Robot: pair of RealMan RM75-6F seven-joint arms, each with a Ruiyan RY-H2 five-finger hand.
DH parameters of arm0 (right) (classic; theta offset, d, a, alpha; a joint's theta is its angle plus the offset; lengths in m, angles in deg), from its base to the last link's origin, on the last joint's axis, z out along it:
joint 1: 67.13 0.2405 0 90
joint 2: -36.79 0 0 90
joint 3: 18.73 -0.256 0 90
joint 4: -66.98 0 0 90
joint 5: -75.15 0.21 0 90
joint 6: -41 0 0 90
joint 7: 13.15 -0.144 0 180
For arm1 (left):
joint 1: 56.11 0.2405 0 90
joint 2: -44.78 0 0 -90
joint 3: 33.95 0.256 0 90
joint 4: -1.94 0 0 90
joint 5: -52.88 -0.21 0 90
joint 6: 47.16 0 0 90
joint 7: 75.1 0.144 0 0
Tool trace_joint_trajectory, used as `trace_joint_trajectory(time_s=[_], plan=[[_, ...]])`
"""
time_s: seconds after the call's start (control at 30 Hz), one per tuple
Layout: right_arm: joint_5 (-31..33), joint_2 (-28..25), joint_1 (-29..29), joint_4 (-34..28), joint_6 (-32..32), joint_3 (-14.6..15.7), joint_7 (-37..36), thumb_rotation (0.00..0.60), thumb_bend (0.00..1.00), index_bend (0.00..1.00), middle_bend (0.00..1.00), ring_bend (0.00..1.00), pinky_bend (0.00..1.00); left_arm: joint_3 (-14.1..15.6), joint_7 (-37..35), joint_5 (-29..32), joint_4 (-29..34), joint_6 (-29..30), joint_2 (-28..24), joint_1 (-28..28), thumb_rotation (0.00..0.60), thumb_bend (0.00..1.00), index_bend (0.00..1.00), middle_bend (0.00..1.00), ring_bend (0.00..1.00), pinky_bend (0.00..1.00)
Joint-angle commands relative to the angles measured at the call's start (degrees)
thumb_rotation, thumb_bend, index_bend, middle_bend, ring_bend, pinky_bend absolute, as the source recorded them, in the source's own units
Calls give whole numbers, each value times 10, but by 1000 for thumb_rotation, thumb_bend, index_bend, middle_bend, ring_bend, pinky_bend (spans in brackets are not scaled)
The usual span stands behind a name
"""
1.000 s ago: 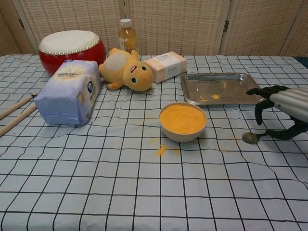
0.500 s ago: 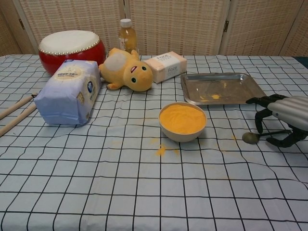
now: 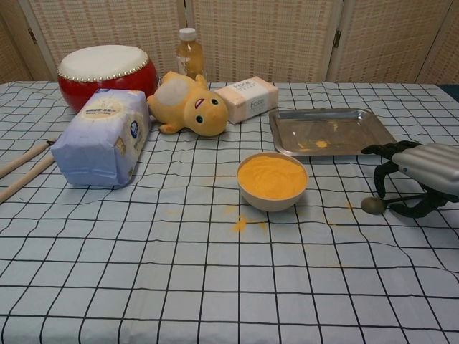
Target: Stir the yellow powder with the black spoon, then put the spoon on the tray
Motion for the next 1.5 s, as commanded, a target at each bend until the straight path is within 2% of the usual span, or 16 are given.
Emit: trace_joint_trajectory(time_s=[0.03, 0.73, 1.0, 1.2, 1.5], plan=[[1, 1, 0, 2, 0, 0, -1, 600, 306, 496, 0, 0, 0, 0, 1, 0, 0, -1, 0, 0, 600, 453, 0, 0, 0, 188], [8, 10, 1, 14, -2, 3, 0, 600, 306, 553, 0, 0, 0, 1, -2, -2, -1, -1, -1, -1, 600, 452, 0, 0, 0, 188], [5, -1, 1, -1, -10, 2, 0, 600, 320, 569, 0, 0, 0, 2, -1, -3, 0, -1, -1, -1, 600, 452, 0, 0, 0, 188], [5, -25, 2, -40, -28, -9, 7, 600, 329, 571, 0, 0, 0, 2, -3, -7, 2, 3, -2, 0, 600, 454, 0, 0, 0, 188], [8, -67, 27, -142, -41, -44, 53, 600, 330, 572, 0, 0, 0, 5, -9, -18, 7, 19, -7, 5, 600, 453, 0, 0, 0, 188]])
